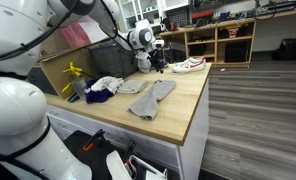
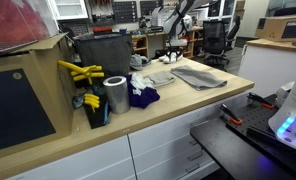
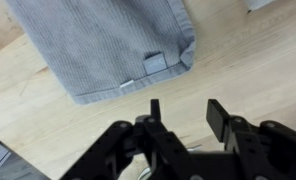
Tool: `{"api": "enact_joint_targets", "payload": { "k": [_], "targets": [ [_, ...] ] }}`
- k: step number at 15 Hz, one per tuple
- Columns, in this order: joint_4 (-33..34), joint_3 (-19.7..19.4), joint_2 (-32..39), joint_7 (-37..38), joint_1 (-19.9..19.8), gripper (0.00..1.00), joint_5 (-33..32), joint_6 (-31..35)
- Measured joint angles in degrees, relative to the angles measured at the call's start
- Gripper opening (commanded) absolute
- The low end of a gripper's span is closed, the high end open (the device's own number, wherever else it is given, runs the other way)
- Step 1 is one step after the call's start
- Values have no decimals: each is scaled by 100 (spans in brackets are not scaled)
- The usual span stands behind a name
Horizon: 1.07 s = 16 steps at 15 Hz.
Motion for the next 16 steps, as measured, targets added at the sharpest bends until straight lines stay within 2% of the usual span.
{"api": "enact_joint_targets", "payload": {
  "k": [2, 3, 4, 5, 13, 16],
  "targets": [
    [-4, -112, -52, -19, -31, 99, -42, 0],
    [-17, -171, -87, -24, -59, 74, -68, -1],
    [-31, -225, -121, -26, -97, 62, -95, -1],
    [-52, -274, -155, -28, -146, 62, -117, -1],
    [-493, -366, -237, -29, -593, 1, -106, -1],
    [-680, -311, -235, -26, -631, 0, 56, -1]
  ]
}}
